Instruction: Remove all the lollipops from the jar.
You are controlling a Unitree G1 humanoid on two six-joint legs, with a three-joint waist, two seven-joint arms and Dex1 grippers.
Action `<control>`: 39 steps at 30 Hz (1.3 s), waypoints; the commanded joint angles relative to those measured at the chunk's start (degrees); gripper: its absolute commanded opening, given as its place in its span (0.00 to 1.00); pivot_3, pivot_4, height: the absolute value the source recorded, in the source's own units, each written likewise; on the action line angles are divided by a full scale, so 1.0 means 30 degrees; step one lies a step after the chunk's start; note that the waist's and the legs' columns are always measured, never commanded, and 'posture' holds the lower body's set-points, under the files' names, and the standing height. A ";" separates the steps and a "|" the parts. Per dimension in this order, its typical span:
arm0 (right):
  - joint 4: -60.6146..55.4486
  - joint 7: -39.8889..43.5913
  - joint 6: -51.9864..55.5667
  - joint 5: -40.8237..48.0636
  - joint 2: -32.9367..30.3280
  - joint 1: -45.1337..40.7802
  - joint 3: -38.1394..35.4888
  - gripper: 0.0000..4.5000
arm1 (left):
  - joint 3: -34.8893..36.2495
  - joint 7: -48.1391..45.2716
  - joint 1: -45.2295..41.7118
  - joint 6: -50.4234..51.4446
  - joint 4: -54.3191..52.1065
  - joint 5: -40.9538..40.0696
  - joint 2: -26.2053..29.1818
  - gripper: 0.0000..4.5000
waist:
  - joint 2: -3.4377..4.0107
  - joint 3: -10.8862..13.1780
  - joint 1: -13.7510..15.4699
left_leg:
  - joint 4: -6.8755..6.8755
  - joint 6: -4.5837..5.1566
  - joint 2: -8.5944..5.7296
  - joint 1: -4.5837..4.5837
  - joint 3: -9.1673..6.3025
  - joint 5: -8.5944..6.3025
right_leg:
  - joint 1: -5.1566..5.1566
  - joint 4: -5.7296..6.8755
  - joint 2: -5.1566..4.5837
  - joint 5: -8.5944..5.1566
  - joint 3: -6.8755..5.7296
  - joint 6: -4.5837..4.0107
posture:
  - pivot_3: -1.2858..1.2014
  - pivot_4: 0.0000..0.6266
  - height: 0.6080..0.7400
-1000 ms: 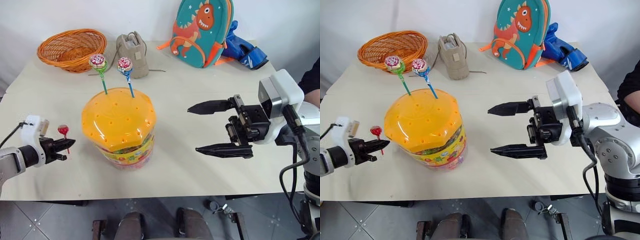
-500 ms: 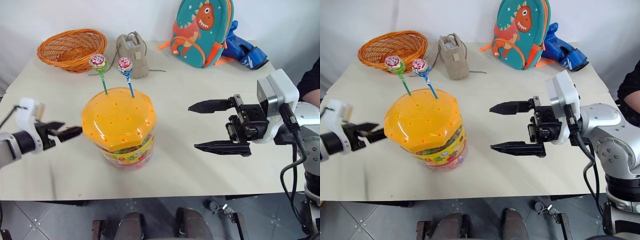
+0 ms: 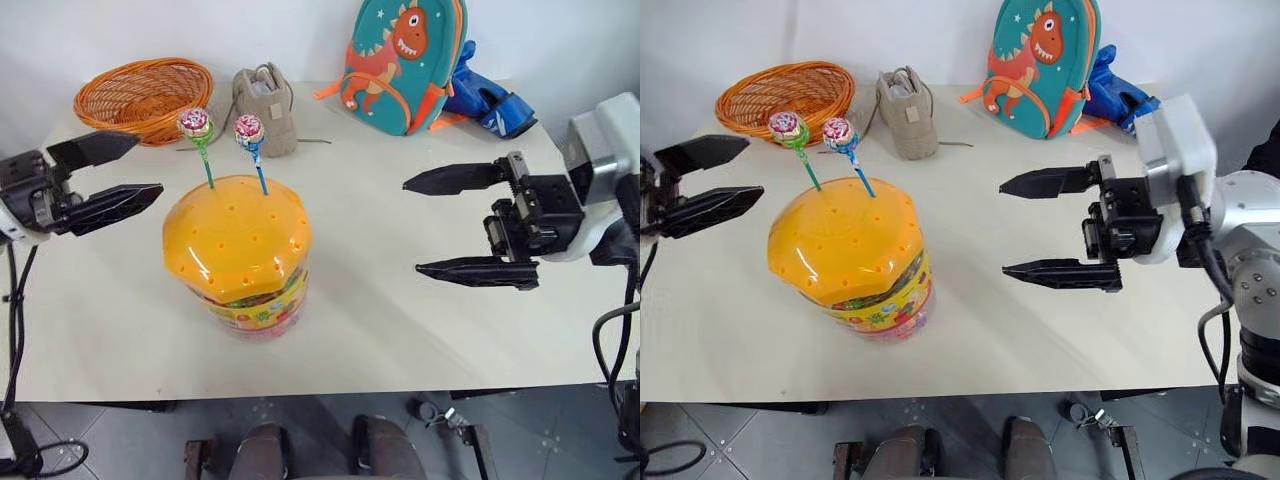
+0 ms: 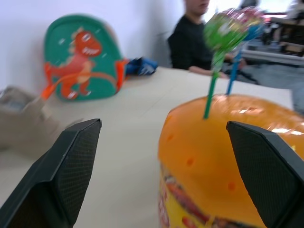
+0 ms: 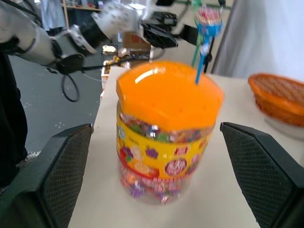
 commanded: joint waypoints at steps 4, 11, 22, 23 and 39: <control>-0.1217 -0.2251 0.0394 0.1786 0.0427 -0.1488 -0.1048 1.00 | -0.3346 -0.2437 -0.3777 -0.1547 0.2804 0.1156 -0.0873 1.00 | 0.0000 0.0000 -0.0048 | 0.0006 0.0000 -0.0002 0.0001 -0.0002 0.0001 | -0.0002 0.0012 0.0008 0.0001 -0.0002 0.0002 | 0.52 0.24 1.00; -0.1897 -0.2753 0.0389 0.2190 0.0273 -0.0959 -0.1357 1.00 | -0.5504 -0.4236 -0.6758 -0.2099 0.5365 0.2237 -0.2353 1.00 | -0.0006 0.0003 -0.0054 | 0.0013 0.0005 -0.0003 -0.0012 0.0004 0.0000 | -0.0003 0.0000 0.0010 0.0002 -0.0007 0.0004 | 0.52 0.24 1.00; -0.2147 -0.2863 -0.0268 0.1479 -0.0236 0.2293 -0.2747 1.00 | -0.5779 -0.4811 -0.7654 -0.1134 0.5600 0.2657 -0.2385 0.38 | -0.0010 0.0005 -0.0056 | 0.0018 0.0007 -0.0002 -0.0016 -0.0007 0.0000 | -0.0003 0.0003 0.0009 0.0002 -0.0011 0.0005 | 0.52 0.24 1.00; -0.2068 -0.2784 -0.0367 0.1309 -0.0269 0.2801 -0.2933 1.00 | -0.5728 -0.4813 -0.7665 -0.1068 0.5542 0.2655 -0.2331 0.30 | -0.0011 0.0006 -0.0037 | 0.0022 0.0008 -0.0002 -0.0015 -0.0006 0.0001 | 0.0000 0.0003 0.0008 0.0003 -0.0009 0.0006 | 0.52 0.24 1.00; -0.1740 -0.1648 -0.1508 0.0038 -0.0732 0.5806 -0.3957 1.00 | -0.3549 -0.2164 -0.8831 0.0390 0.3996 0.1810 -0.1563 0.01 | -0.0015 0.0009 -0.0024 | 0.0060 0.0012 0.0000 -0.0019 -0.0022 -0.0001 | 0.0012 0.0010 0.0007 0.0006 -0.0010 0.0013 | 0.52 0.24 1.00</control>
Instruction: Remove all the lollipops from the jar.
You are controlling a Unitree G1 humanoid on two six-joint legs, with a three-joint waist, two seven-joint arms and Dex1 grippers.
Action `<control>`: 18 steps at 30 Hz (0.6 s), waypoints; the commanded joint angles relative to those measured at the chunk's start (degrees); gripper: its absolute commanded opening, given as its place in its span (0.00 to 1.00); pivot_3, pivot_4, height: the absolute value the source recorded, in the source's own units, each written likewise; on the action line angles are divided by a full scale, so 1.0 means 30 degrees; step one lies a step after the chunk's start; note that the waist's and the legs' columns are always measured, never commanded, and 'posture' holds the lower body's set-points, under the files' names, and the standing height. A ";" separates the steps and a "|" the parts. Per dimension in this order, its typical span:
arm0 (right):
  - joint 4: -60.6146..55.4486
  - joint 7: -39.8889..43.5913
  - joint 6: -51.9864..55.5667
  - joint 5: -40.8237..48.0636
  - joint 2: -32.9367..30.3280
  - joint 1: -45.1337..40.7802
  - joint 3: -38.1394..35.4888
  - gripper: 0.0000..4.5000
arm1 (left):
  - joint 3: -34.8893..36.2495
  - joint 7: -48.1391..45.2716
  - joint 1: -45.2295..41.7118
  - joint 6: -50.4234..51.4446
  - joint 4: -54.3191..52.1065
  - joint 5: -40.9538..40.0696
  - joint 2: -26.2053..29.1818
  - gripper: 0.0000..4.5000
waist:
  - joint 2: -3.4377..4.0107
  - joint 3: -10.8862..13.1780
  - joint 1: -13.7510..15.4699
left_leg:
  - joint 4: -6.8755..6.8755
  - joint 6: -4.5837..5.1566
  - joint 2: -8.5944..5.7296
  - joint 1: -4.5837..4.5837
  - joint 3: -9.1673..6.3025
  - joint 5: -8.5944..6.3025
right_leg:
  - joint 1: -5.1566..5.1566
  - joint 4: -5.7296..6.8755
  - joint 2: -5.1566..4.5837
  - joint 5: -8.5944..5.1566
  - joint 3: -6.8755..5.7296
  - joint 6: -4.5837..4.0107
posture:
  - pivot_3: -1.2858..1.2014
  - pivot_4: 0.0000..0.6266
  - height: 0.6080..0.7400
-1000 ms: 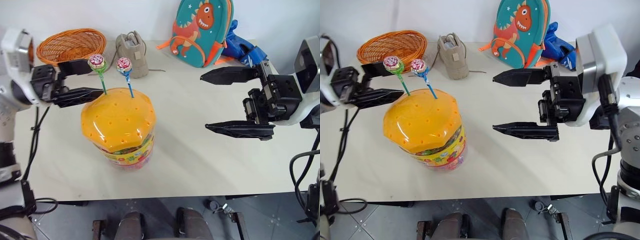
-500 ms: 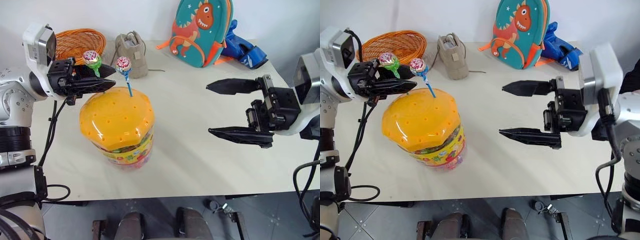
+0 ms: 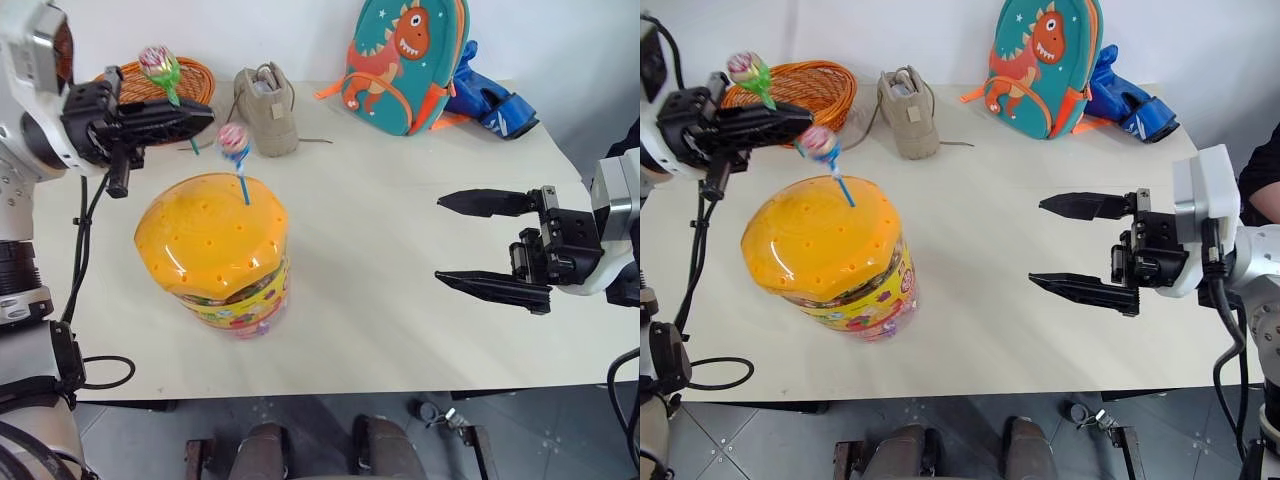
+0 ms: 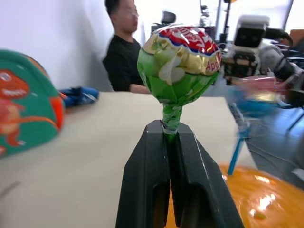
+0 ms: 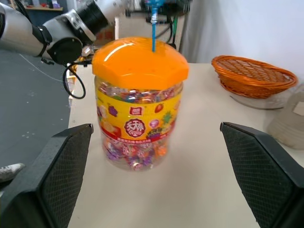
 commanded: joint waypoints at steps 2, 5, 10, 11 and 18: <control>-0.0100 0.0077 -0.0311 0.0014 -0.0309 -0.0162 -0.0388 1.00 | 0.1346 0.1758 -0.0229 0.0789 -0.1191 -0.0506 0.0722 0.01 | -0.0004 0.0002 -0.0008 | 0.0000 0.0000 0.0001 -0.0001 -0.0003 0.0000 | 0.0000 0.0000 0.0001 0.0000 -0.0001 0.0001 | 0.52 0.24 1.00; -0.0035 0.0086 -0.0249 -0.0013 -0.0272 -0.0352 -0.0179 1.00 | 0.1850 0.3473 0.0375 0.1699 -0.1652 -0.0126 0.1342 0.01 | -0.0005 0.0003 -0.0023 | 0.0000 0.0000 0.0002 -0.0001 -0.0005 0.0000 | 0.0000 -0.0001 0.0000 0.0000 0.0000 0.0000 | 0.52 0.24 1.00; 0.0339 0.0215 -0.0185 -0.0116 -0.0216 -0.0791 0.0272 1.00 | 0.2630 0.7174 0.2758 0.4469 -0.2270 0.0887 0.3061 0.01 | -0.0004 0.0003 -0.0115 | -0.0013 -0.0001 0.0007 0.0008 -0.0003 0.0000 | -0.0002 0.0001 0.0002 0.0000 0.0004 0.0000 | 0.52 0.24 1.00; 0.0485 0.0284 -0.0196 -0.0172 -0.0206 -0.0960 0.0433 1.00 | 0.2790 0.7913 0.3288 0.5181 -0.2424 0.1014 0.3352 0.01 | -0.0004 0.0003 -0.0109 | -0.0019 -0.0001 0.0008 0.0014 0.0001 0.0000 | -0.0003 0.0001 0.0002 -0.0001 0.0010 -0.0001 | 0.52 0.24 1.00; 0.1352 0.0644 -0.0296 -0.0549 -0.0045 -0.2062 0.1390 1.00 | 0.4668 1.1011 0.7885 0.7778 -0.3367 0.1885 0.4233 0.01 | -0.0011 0.0007 -0.0029 | -0.0027 0.0002 0.0008 0.0015 0.0004 -0.0002 | -0.0002 -0.0004 -0.0006 -0.0001 0.0014 -0.0001 | 0.52 0.24 1.00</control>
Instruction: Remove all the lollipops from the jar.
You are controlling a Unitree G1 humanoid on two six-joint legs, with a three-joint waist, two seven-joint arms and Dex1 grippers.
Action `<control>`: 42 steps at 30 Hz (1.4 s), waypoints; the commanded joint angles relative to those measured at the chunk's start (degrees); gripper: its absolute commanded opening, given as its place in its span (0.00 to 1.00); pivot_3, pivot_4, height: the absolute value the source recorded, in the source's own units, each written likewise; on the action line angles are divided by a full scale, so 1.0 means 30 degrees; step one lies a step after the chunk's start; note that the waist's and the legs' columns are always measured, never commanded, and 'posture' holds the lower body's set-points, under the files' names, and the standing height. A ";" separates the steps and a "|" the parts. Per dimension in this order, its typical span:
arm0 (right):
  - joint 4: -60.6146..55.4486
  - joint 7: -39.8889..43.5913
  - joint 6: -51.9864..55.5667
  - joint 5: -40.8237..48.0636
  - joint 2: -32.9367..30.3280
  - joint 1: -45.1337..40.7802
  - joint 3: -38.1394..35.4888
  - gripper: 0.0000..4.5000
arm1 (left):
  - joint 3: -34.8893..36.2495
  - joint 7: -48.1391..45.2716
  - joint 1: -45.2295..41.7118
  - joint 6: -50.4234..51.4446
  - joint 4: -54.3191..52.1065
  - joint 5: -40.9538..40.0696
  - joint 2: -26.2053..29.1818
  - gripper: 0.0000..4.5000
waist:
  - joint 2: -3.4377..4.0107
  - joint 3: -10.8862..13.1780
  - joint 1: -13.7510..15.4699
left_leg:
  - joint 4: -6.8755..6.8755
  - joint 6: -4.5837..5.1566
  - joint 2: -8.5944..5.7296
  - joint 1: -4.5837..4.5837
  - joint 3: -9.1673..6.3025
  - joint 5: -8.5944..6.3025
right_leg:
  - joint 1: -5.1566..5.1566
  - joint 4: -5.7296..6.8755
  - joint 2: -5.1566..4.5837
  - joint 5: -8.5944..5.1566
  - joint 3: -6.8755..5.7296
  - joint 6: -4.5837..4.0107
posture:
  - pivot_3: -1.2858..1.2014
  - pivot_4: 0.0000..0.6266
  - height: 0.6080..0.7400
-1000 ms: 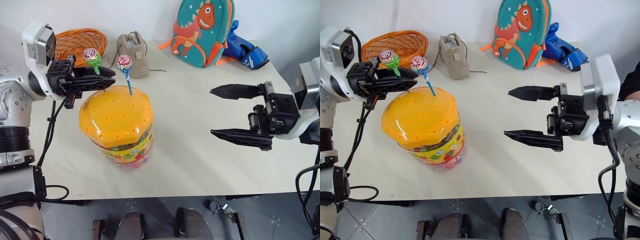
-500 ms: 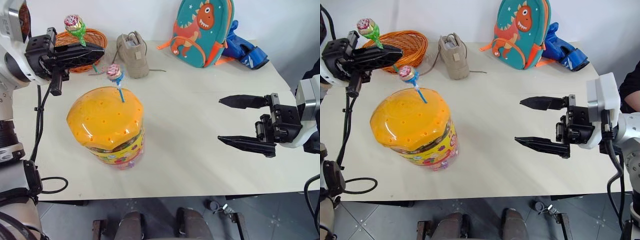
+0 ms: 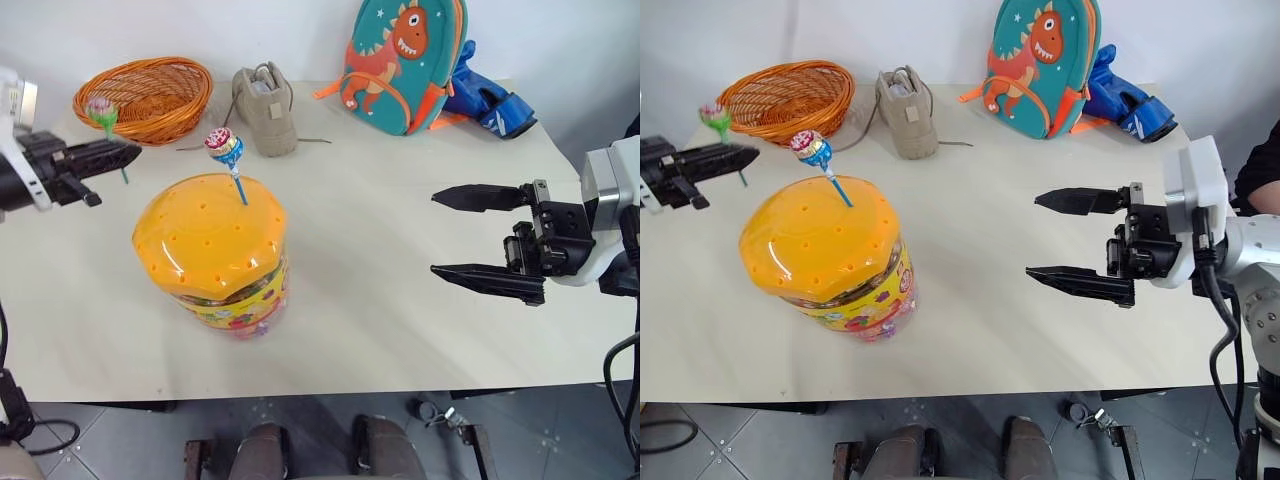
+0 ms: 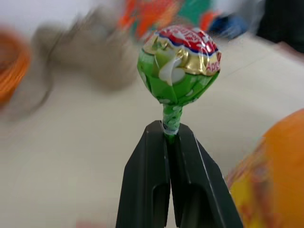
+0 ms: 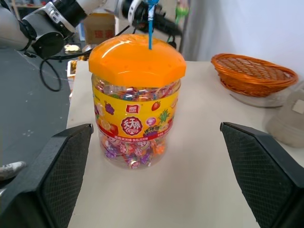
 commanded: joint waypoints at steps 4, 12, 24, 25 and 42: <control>0.0540 0.0374 -0.0442 -0.0468 0.0198 -0.0822 0.0444 1.00 | 0.1410 0.1292 0.4424 0.1653 -0.0898 0.0930 0.0658 0.01 | -0.0002 0.0001 -0.0003 | -0.0004 0.0000 0.0001 -0.0003 0.0003 0.0000 | -0.0005 0.0000 0.0000 0.0000 -0.0004 -0.0001 | 0.52 0.24 1.00; 0.0518 0.0233 -0.0530 -0.0805 0.0584 -0.0934 0.0726 1.00 | -0.2015 0.3010 0.7300 0.2076 0.1201 0.3832 0.0719 0.17 | -0.0023 0.0006 0.0125 | -0.0036 -0.0009 0.0005 -0.0004 0.0023 -0.0004 | -0.0032 0.0000 -0.0001 -0.0005 0.0006 -0.0010 | 0.52 0.24 1.00; 0.0246 0.0016 -0.0393 -0.0780 0.0368 -0.0708 0.0374 1.00 | -0.2842 0.2116 0.5535 0.1740 0.0454 0.3621 0.0742 0.93 | -0.0003 -0.0004 0.0255 | -0.0033 -0.0009 0.0000 0.0015 0.0040 -0.0004 | -0.0029 0.0025 -0.0003 -0.0005 0.0014 -0.0011 | 0.52 0.24 1.00; 0.0242 0.0027 -0.0390 -0.0772 0.0343 -0.0694 0.0347 1.00 | -0.2691 0.1912 0.5537 0.1637 0.0286 0.3511 0.0816 1.00 | -0.0003 -0.0004 0.0255 | -0.0033 -0.0008 0.0000 0.0013 0.0039 -0.0004 | -0.0031 0.0024 -0.0002 -0.0005 0.0014 -0.0011 | 0.52 0.24 1.00; 0.1090 0.0430 -0.0610 -0.1296 -0.0139 -0.1803 0.0321 1.00 | 0.1362 -0.4216 0.3456 -0.3249 -0.1856 0.0265 0.1949 1.00 | -0.0006 -0.0001 0.0193 | -0.0034 -0.0008 0.0002 0.0005 0.0046 -0.0005 | -0.0032 0.0009 0.0001 -0.0005 0.0012 -0.0010 | 0.52 0.24 1.00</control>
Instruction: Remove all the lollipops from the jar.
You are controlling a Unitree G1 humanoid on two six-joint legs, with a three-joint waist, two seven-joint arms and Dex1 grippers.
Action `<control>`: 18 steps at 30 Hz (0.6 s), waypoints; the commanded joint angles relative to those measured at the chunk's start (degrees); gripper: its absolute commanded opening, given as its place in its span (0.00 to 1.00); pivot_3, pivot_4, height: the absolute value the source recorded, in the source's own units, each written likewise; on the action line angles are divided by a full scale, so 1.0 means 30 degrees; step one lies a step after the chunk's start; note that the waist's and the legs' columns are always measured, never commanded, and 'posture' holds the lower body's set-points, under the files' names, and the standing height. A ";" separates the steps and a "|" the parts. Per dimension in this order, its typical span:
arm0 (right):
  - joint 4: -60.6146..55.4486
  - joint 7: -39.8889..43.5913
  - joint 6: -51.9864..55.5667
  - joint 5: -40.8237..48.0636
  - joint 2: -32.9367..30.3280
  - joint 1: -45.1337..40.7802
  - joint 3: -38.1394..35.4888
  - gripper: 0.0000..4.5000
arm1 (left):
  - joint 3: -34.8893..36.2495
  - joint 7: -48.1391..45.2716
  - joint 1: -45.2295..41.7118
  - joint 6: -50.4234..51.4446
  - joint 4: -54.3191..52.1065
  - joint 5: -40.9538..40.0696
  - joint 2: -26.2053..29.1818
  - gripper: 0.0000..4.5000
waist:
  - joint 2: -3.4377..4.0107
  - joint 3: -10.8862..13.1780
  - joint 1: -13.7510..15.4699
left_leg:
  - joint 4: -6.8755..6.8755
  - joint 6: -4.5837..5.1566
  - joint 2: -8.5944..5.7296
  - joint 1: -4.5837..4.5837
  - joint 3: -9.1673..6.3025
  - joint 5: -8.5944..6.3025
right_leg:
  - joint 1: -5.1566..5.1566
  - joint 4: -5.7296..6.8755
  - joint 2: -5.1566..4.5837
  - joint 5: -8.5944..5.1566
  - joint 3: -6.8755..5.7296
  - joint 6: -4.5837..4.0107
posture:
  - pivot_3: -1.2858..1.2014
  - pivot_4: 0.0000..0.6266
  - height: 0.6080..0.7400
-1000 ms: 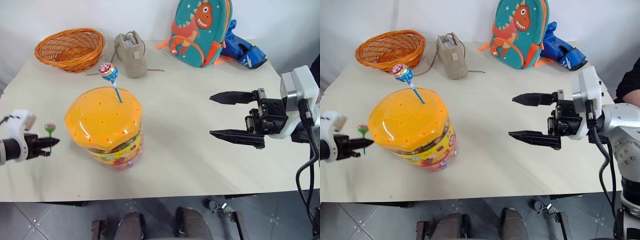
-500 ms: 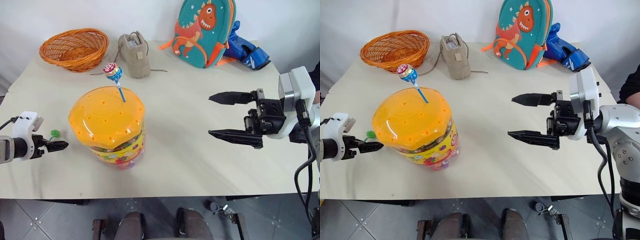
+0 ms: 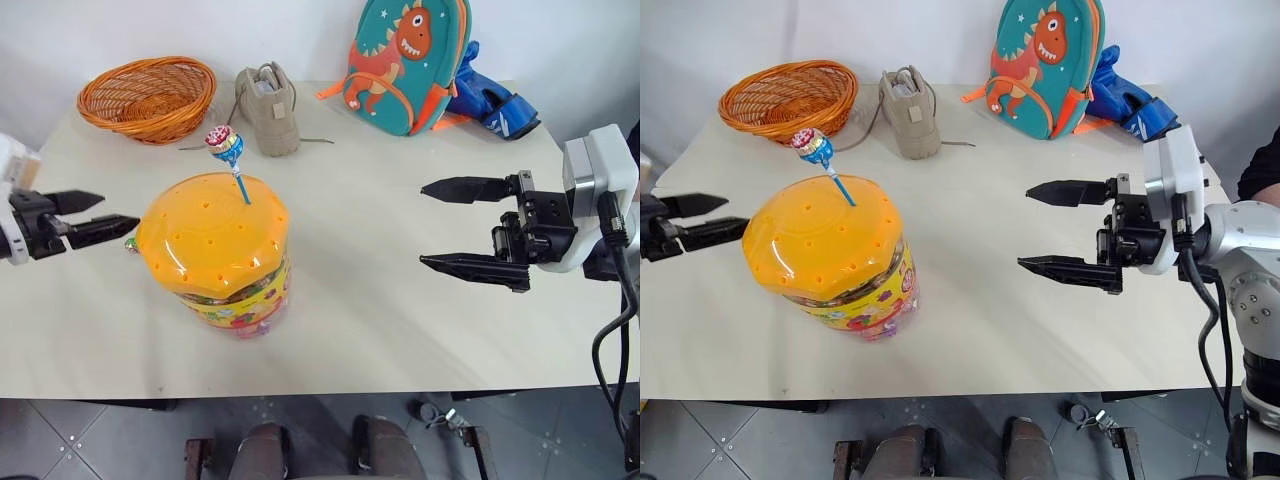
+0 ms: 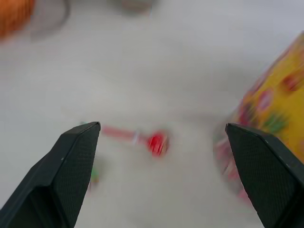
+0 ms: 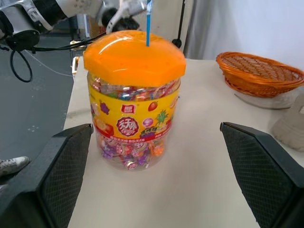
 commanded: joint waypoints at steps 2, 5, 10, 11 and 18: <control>-0.0011 0.0201 -0.0500 -0.0227 -0.0504 -0.0602 -0.0698 1.00 | 0.1138 -0.1410 -0.1099 -0.2517 -0.0798 -0.1254 -0.0634 1.00 | 0.0001 0.0000 0.0005 | 0.0000 0.0000 0.0000 -0.0001 0.0002 0.0000 | -0.0001 -0.0003 0.0002 0.0000 -0.0002 0.0000 | 0.52 0.24 1.00; 0.0031 0.0171 -0.0245 -0.0308 -0.0785 -0.0890 -0.0613 1.00 | 0.1584 -0.2931 -0.1701 -0.4886 -0.0492 -0.2093 -0.1887 1.00 | 0.0001 0.0000 0.0016 | 0.0006 0.0000 0.0000 -0.0002 0.0004 0.0000 | 0.0000 0.0000 0.0000 0.0000 -0.0001 0.0000 | 0.52 0.24 1.00; -0.0117 -0.0360 0.0662 -0.0621 -0.1475 -0.1898 -0.0039 1.00 | 0.1999 -0.6521 -0.2522 -0.8129 0.0888 -0.3545 -0.3649 1.00 | 0.0004 0.0003 -0.0012 | 0.0019 0.0000 0.0003 -0.0001 0.0011 0.0001 | 0.0001 0.0006 0.0007 0.0000 -0.0005 0.0001 | 0.52 0.24 1.00; -0.0184 -0.0560 0.0826 -0.0547 -0.1463 -0.2159 -0.0024 1.00 | 0.1849 -0.6893 -0.2582 -0.8135 0.1085 -0.3691 -0.3677 1.00 | 0.0004 0.0003 -0.0051 | 0.0019 0.0000 0.0003 -0.0002 0.0013 0.0001 | 0.0000 0.0002 0.0007 0.0001 -0.0003 0.0001 | 0.52 0.24 1.00; -0.0845 -0.3481 0.2491 0.0612 0.0345 -0.4966 0.0855 1.00 | 0.1439 -0.9833 -0.2736 -0.8749 0.2476 -0.4243 -0.3394 1.00 | 0.0006 0.0003 -0.0303 | 0.0013 0.0000 0.0004 0.0000 0.0008 0.0001 | -0.0002 0.0004 0.0010 0.0000 -0.0004 0.0001 | 0.52 0.24 1.00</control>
